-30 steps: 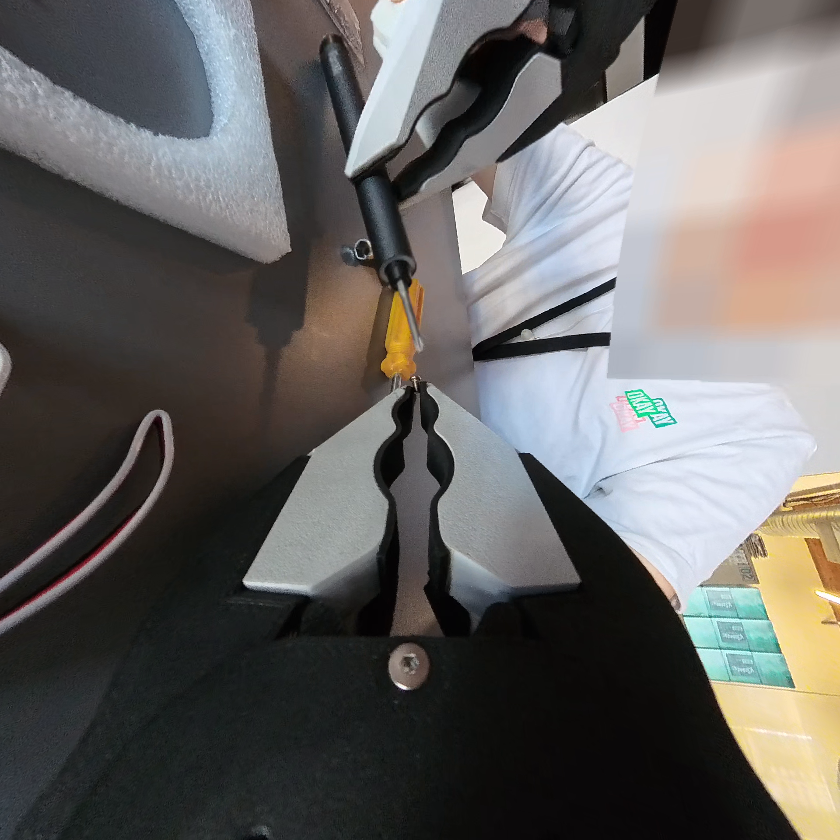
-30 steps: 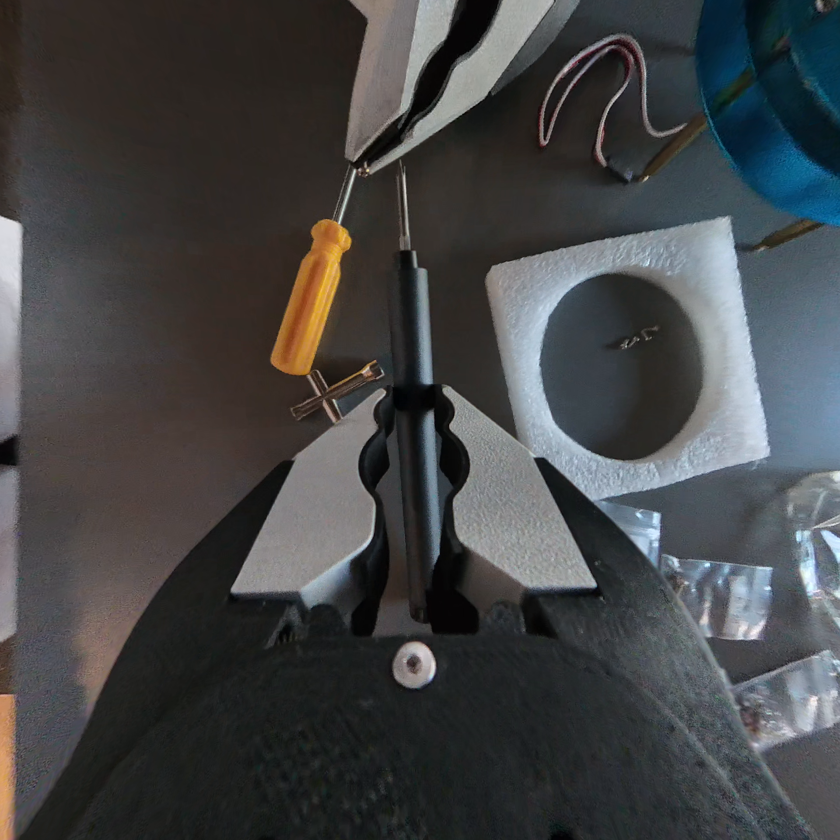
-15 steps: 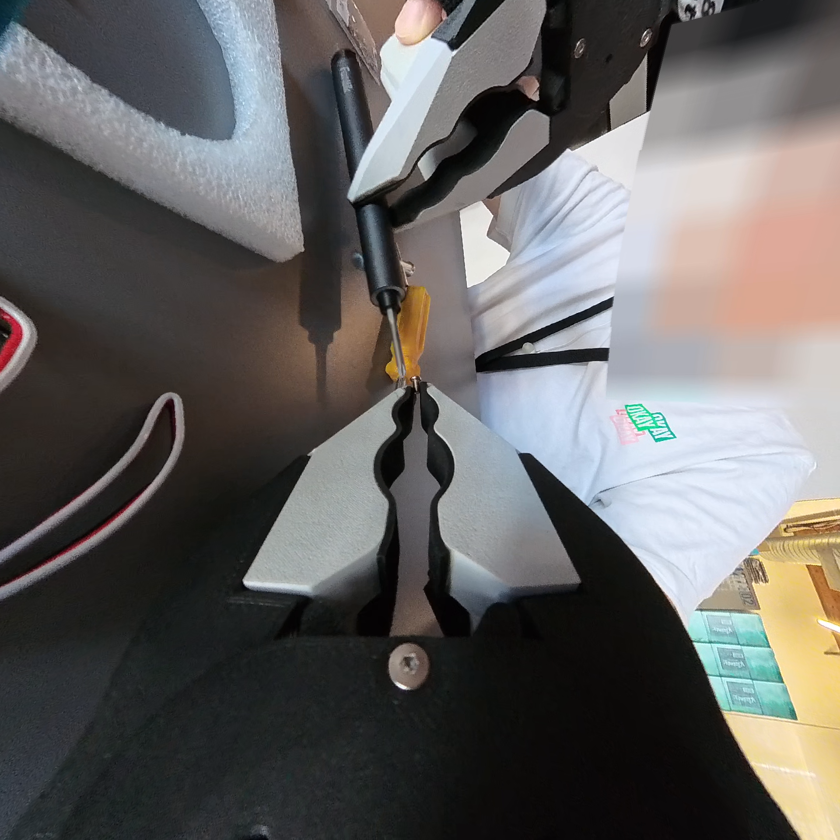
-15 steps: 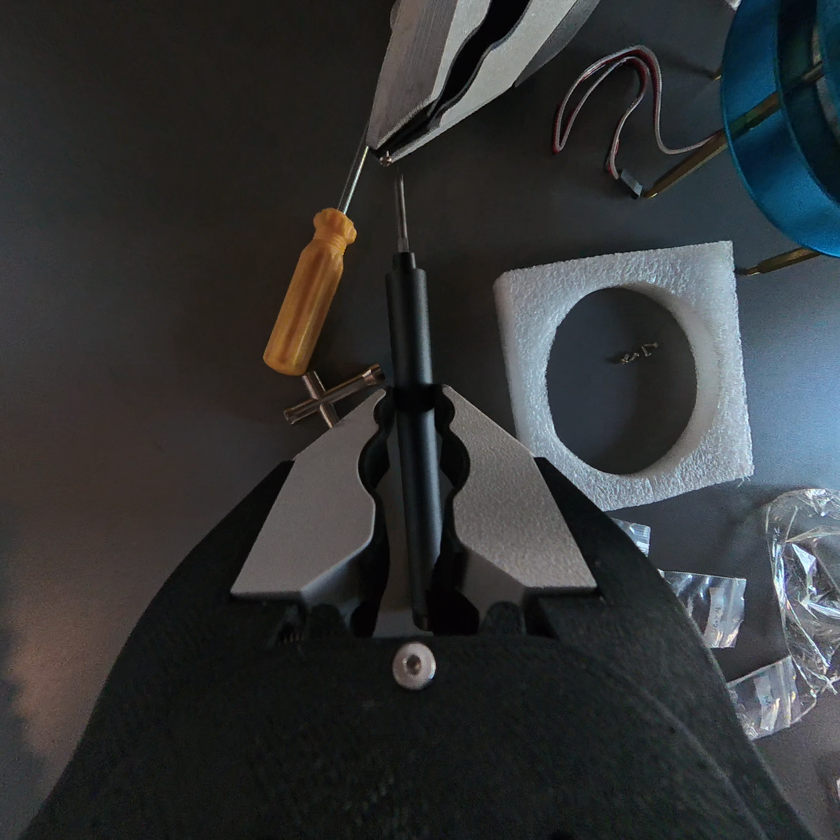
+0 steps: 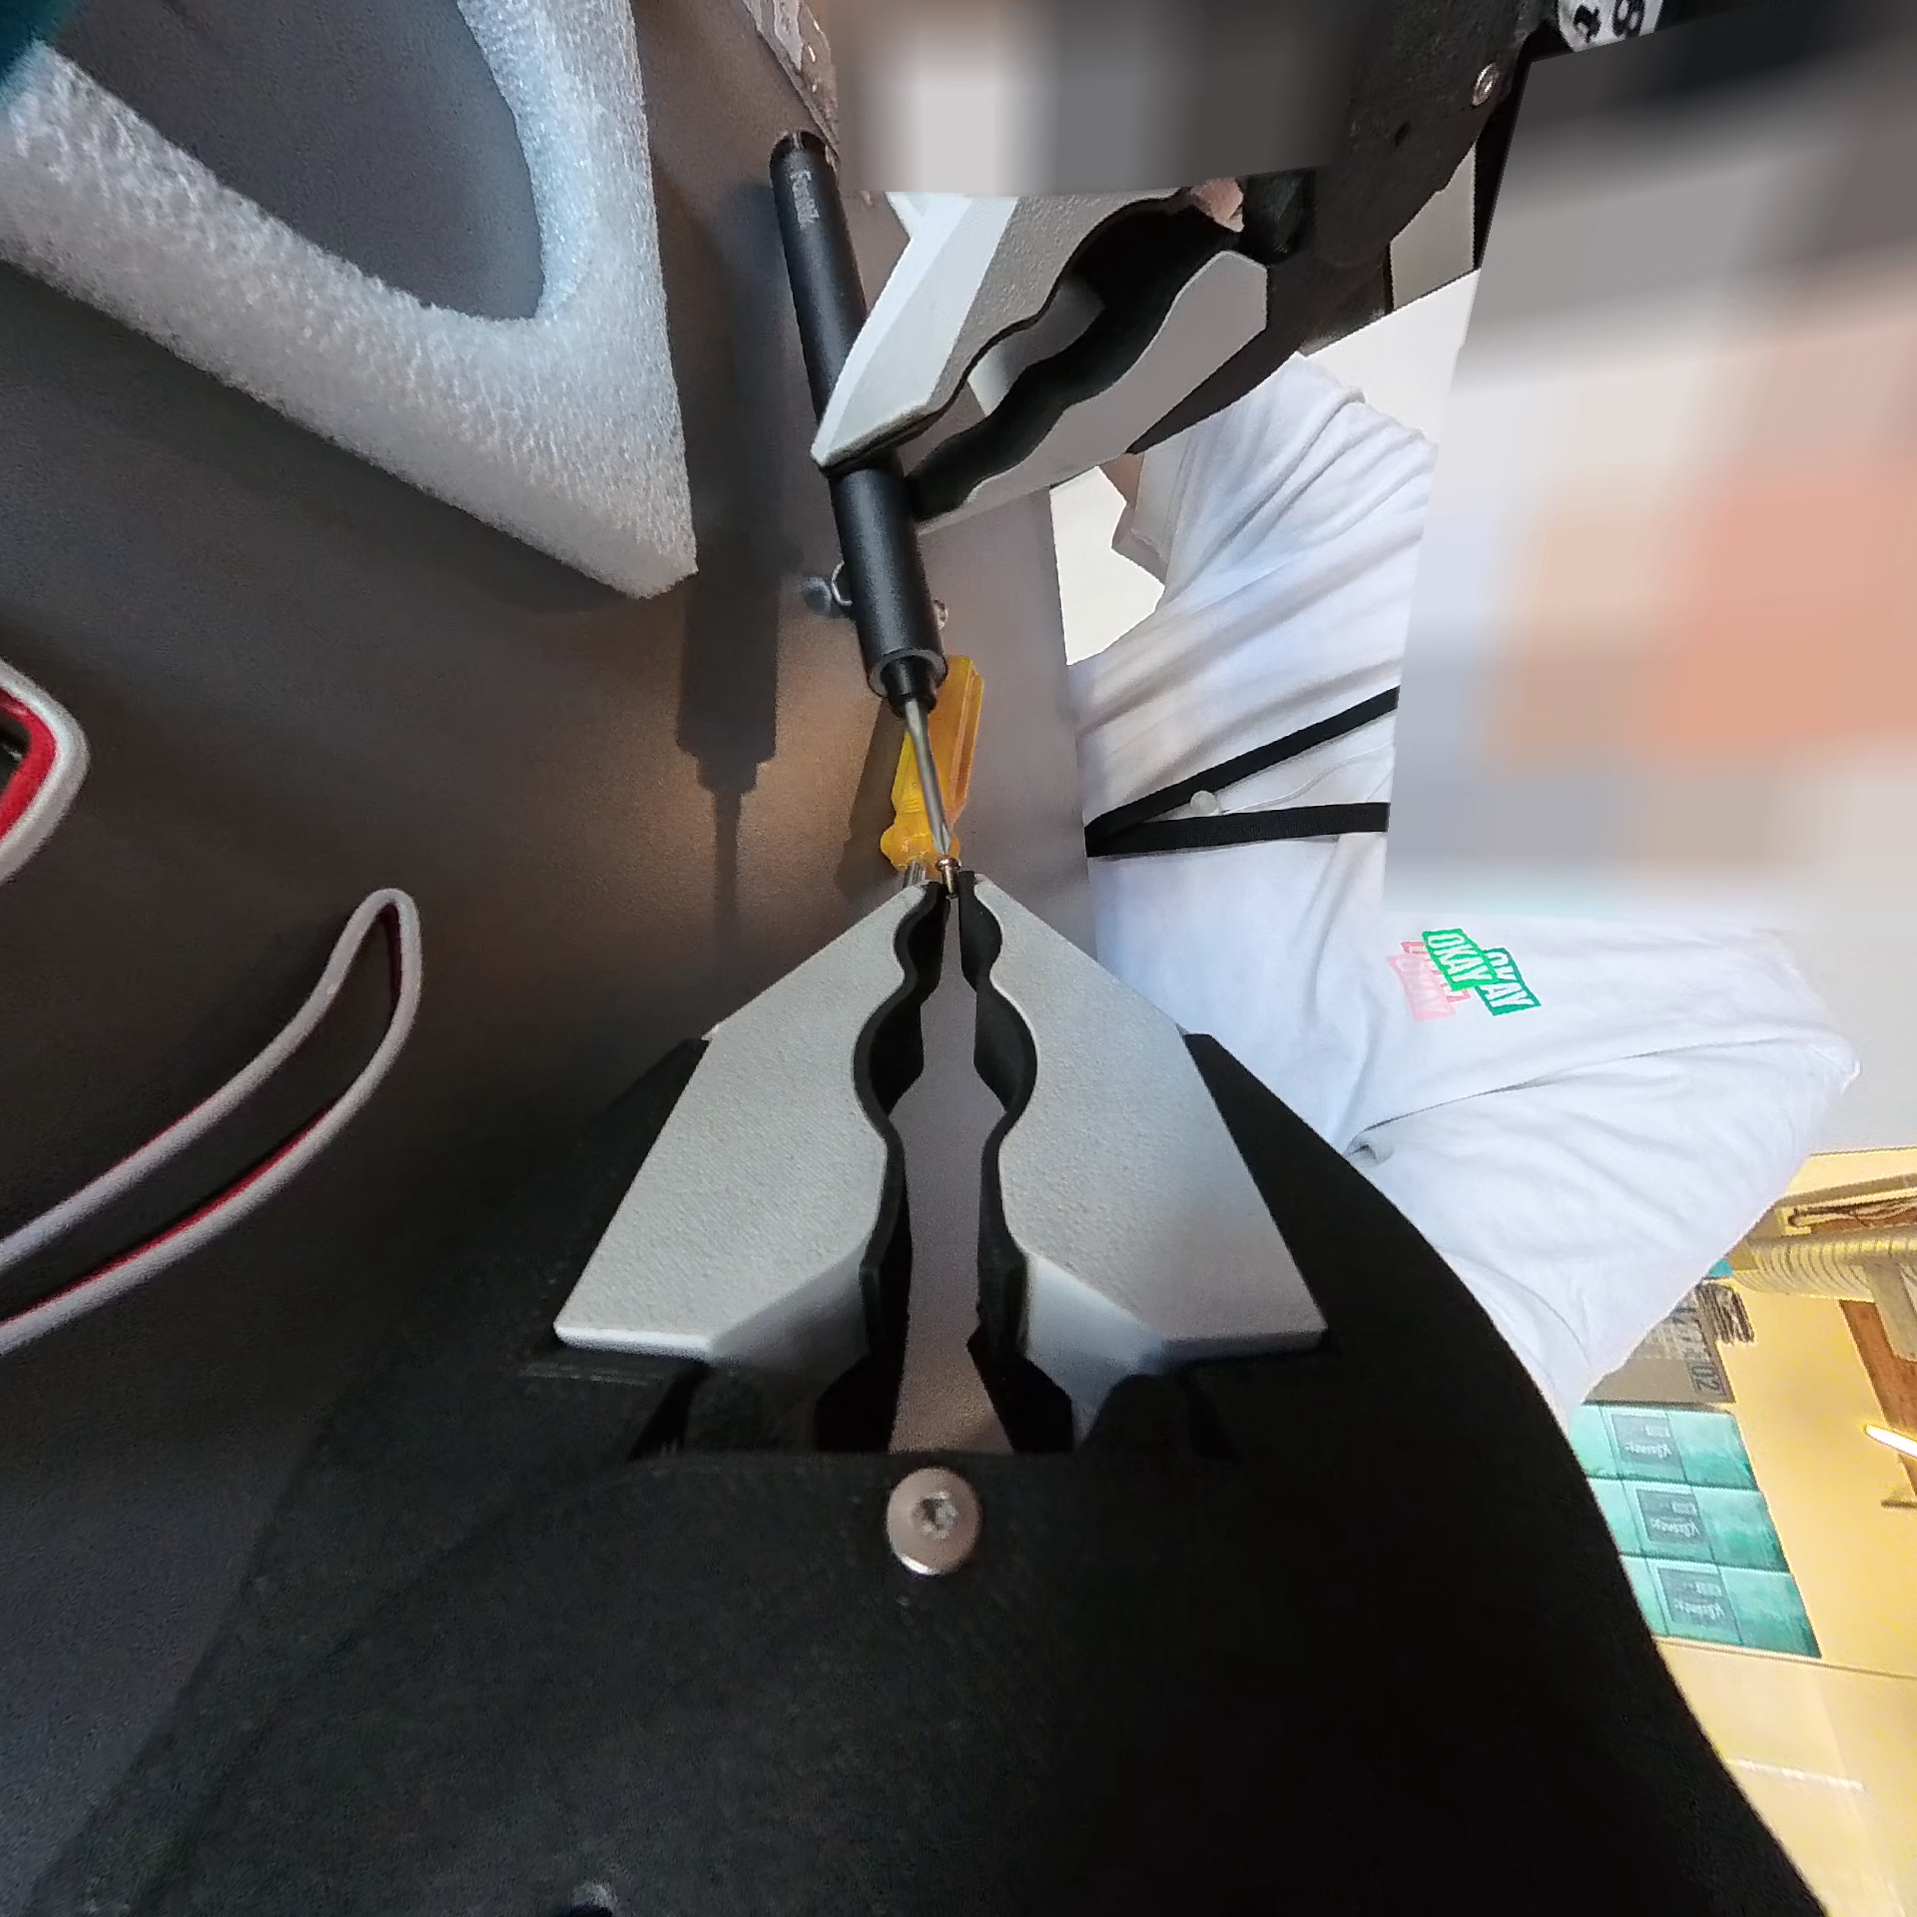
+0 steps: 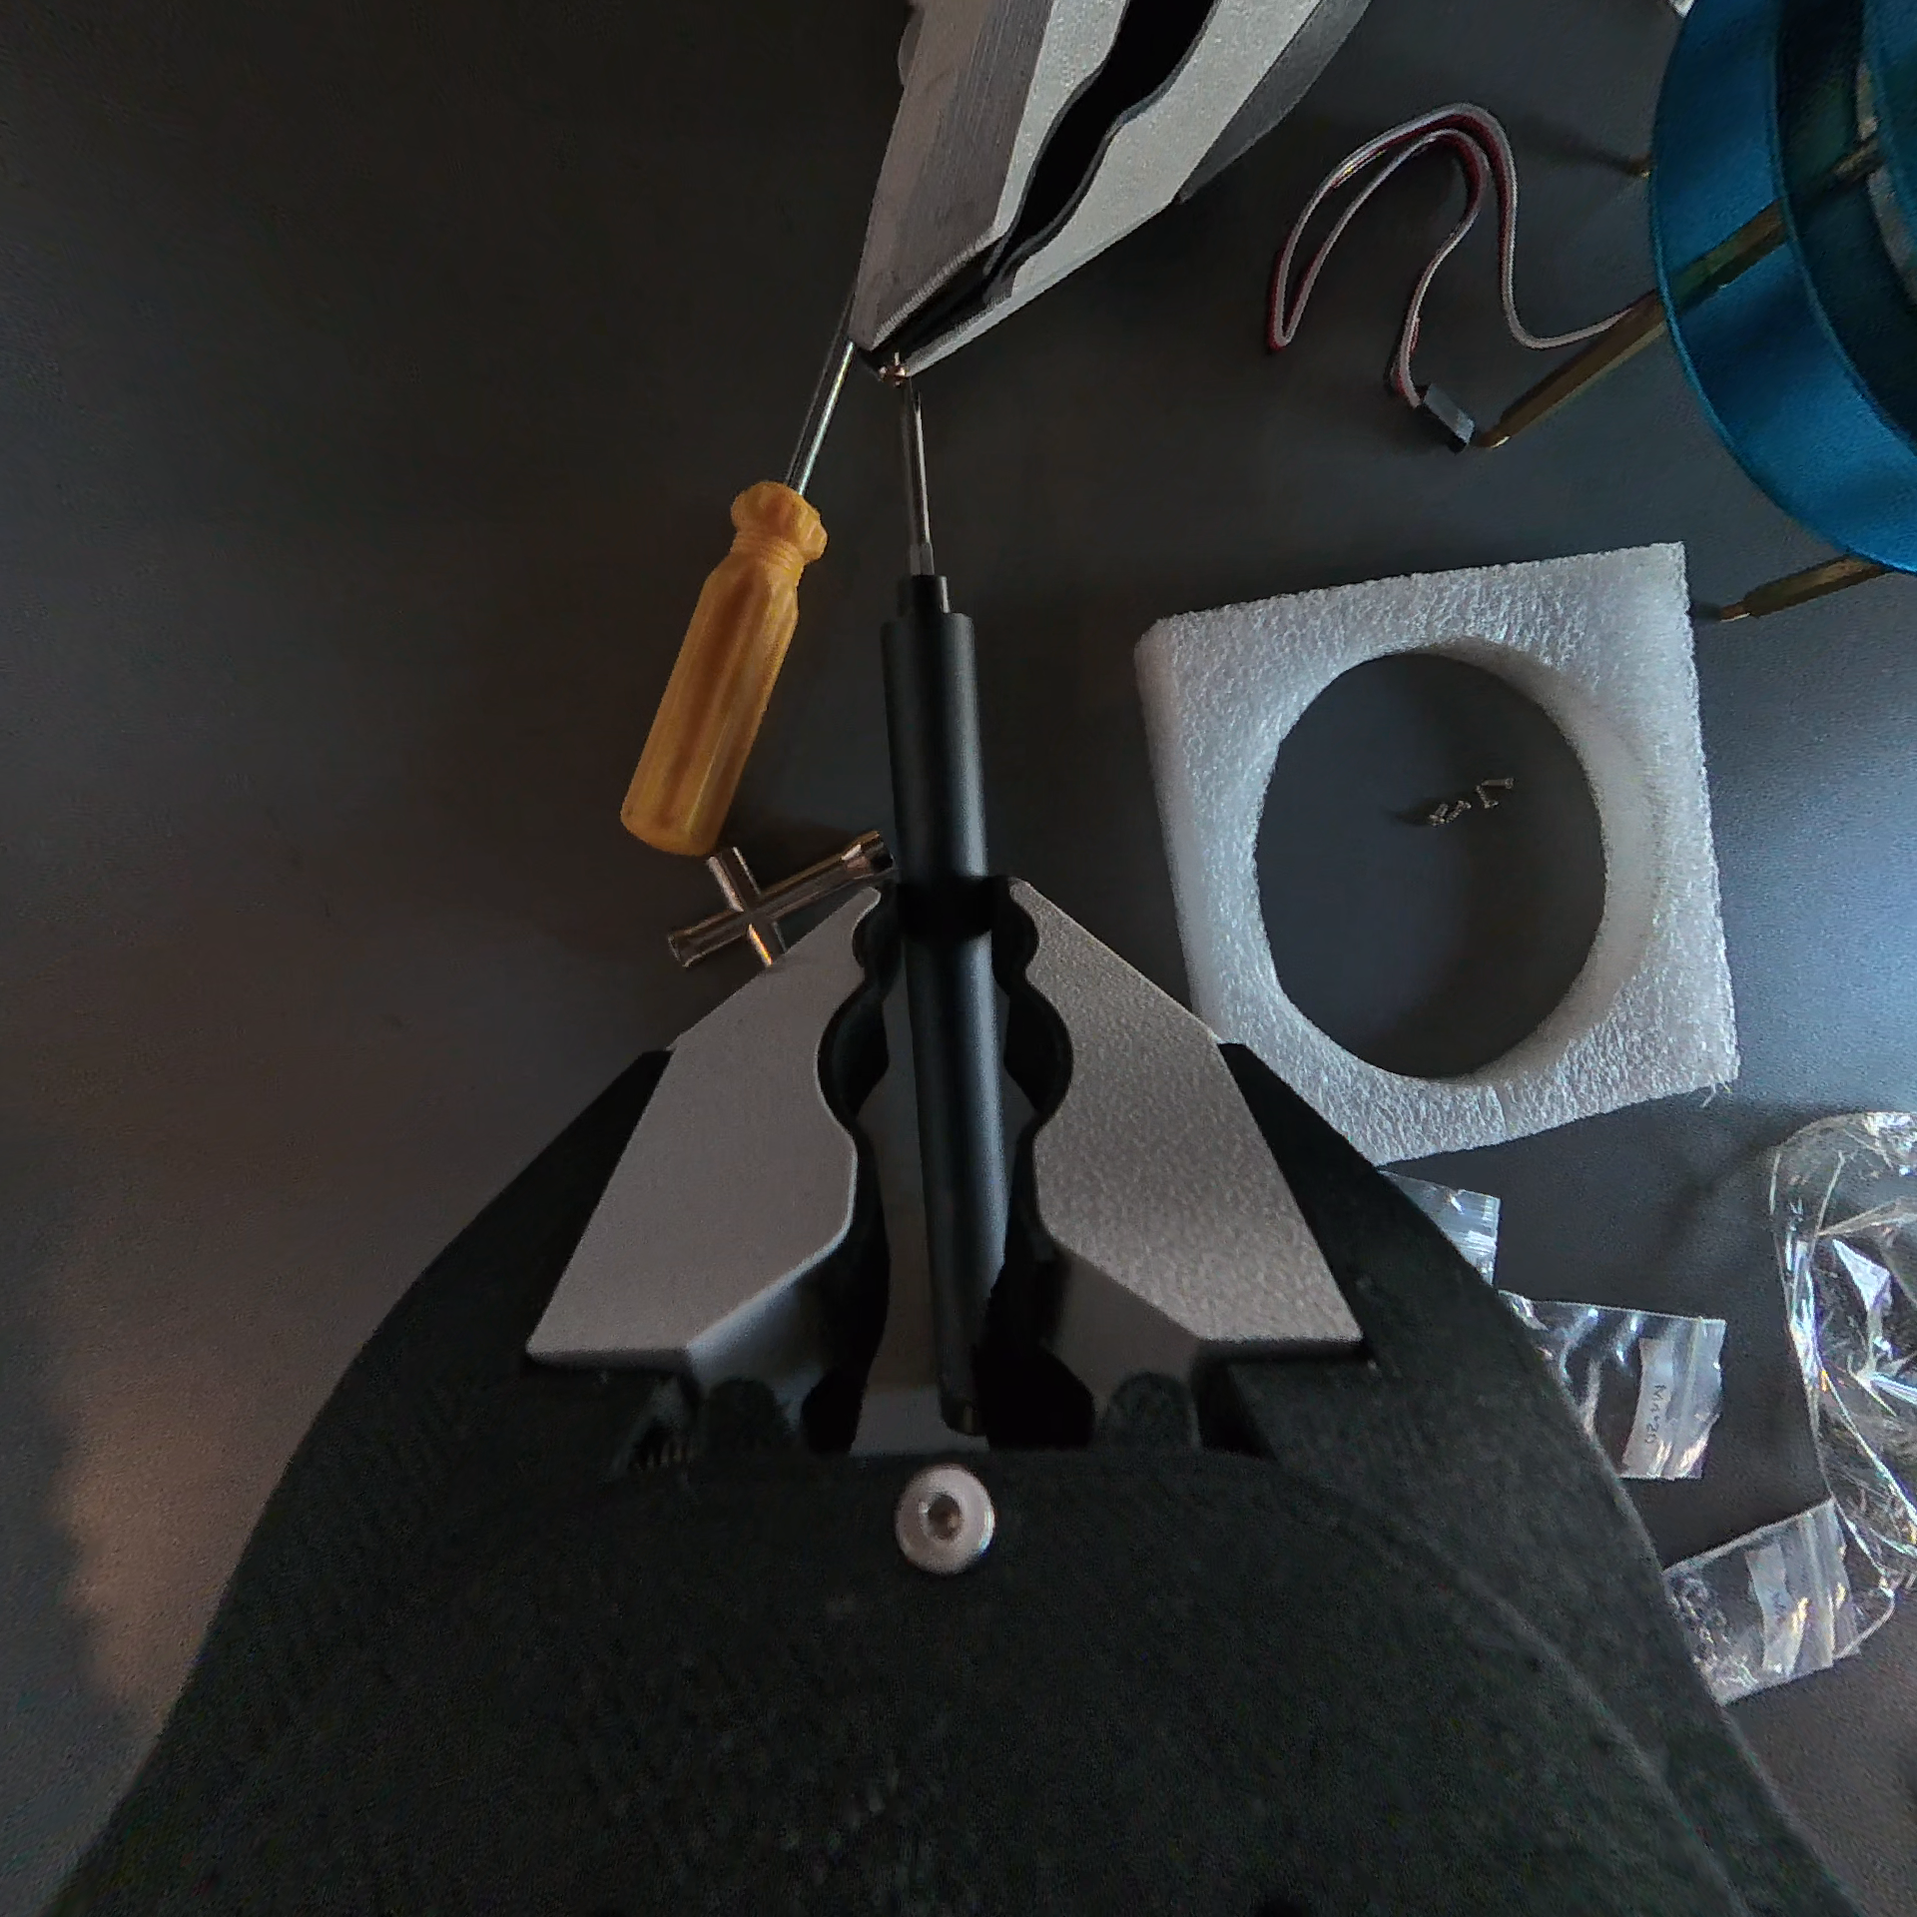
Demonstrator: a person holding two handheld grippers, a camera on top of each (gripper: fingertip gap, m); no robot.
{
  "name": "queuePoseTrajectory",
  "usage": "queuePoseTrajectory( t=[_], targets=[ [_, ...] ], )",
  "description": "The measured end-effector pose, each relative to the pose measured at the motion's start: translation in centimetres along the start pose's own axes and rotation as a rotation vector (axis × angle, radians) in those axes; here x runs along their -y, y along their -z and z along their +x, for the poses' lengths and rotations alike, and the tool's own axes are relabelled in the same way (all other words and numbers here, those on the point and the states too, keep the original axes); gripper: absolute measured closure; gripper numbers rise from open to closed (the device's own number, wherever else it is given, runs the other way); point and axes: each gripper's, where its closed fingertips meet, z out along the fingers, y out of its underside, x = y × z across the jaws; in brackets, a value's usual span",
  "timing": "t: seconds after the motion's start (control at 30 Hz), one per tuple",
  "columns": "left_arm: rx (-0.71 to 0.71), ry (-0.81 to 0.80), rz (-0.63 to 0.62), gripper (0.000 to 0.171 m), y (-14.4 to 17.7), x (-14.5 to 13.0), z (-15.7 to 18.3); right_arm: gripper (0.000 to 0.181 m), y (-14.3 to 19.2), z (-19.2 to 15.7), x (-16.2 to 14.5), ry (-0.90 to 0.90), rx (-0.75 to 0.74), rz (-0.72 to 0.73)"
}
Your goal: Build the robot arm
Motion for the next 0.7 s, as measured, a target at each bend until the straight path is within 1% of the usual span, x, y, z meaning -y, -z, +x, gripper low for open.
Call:
queuePoseTrajectory(
  t=[0.5,0.7],
  targets=[
    [-0.001,-0.001,0.001,0.171,-0.14,0.14,0.11,0.166,-0.10,-0.44,0.05,-0.004,0.018,-0.003],
    [-0.005,-0.001,-0.001,0.171,-0.26,0.36,0.17,0.166,-0.12,-0.32,0.11,0.009,-0.011,-0.015]
  ],
)
